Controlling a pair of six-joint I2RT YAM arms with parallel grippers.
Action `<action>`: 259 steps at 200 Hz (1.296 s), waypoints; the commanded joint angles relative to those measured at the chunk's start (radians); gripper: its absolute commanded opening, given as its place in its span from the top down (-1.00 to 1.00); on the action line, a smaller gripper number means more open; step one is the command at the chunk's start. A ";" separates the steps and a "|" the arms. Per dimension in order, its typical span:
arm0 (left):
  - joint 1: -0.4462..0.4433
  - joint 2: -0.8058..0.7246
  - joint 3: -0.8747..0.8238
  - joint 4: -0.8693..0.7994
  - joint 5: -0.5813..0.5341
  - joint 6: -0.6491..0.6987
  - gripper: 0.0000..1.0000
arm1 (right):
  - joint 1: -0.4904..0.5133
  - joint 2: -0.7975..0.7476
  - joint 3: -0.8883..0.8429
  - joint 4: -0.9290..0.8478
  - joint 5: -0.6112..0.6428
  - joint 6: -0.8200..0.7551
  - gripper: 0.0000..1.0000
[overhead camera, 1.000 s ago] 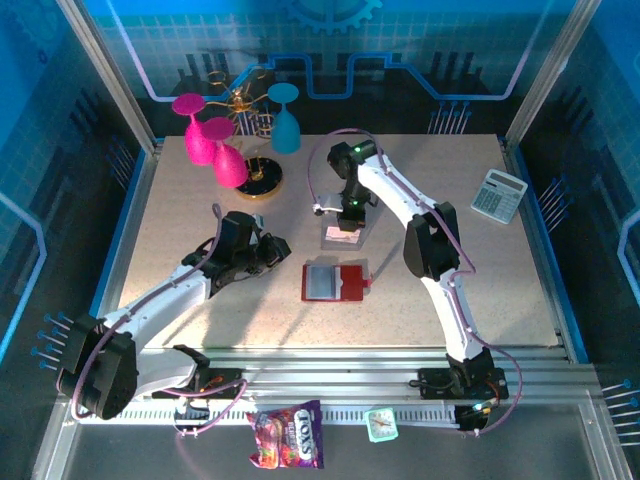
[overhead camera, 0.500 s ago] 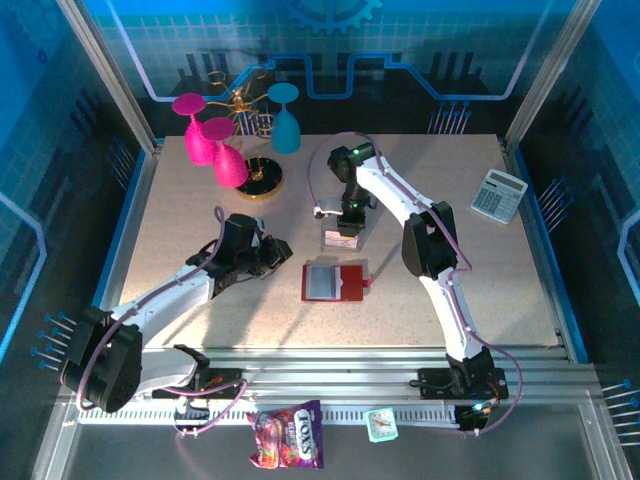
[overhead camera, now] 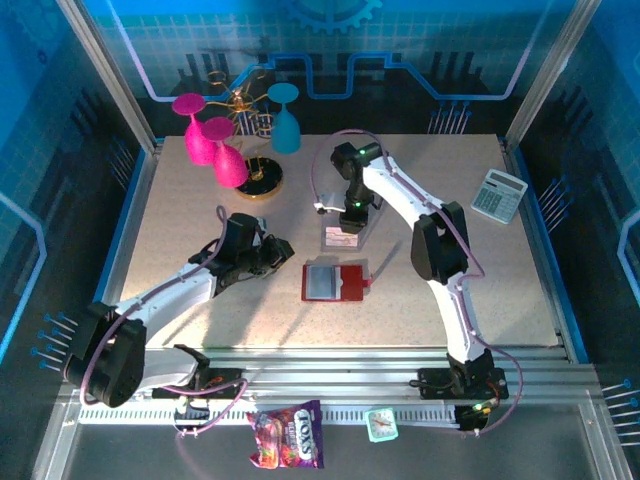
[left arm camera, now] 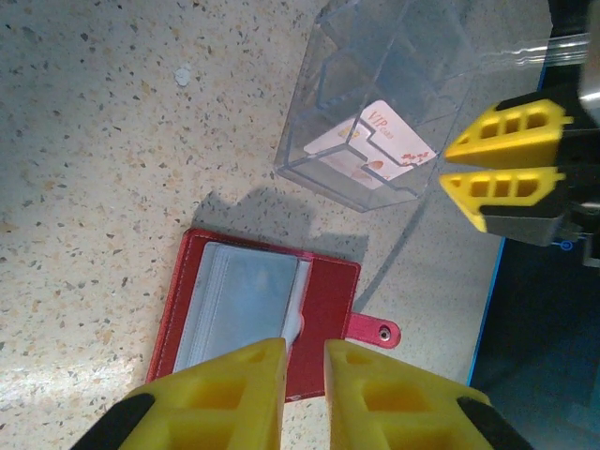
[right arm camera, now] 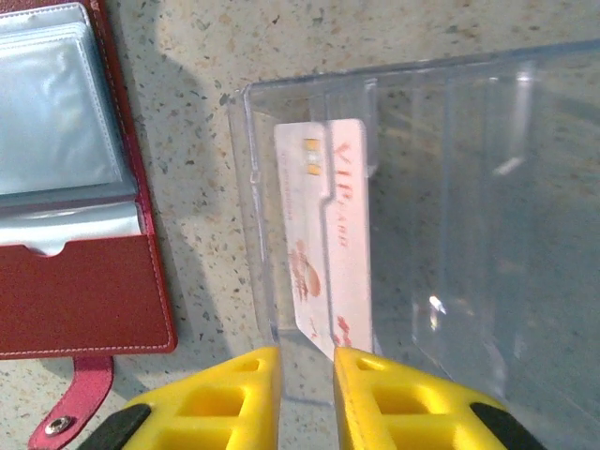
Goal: Take the credit cards out of the card holder
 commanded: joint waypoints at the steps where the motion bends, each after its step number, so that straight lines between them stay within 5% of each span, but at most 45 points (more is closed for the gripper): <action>1: 0.007 0.013 -0.005 0.017 0.020 -0.006 0.62 | -0.004 -0.082 -0.063 0.099 0.048 0.037 0.52; 88: 0.008 0.050 0.006 0.026 0.036 0.008 0.62 | 0.029 -0.230 -0.281 0.311 0.039 0.228 0.47; 197: 0.007 0.237 0.052 0.083 0.145 0.028 0.62 | 0.091 -0.530 -0.725 0.712 -0.114 1.111 0.72; 259: -0.005 0.289 0.028 0.135 0.164 0.024 0.67 | 0.150 -0.493 -0.754 0.664 -0.165 1.301 0.69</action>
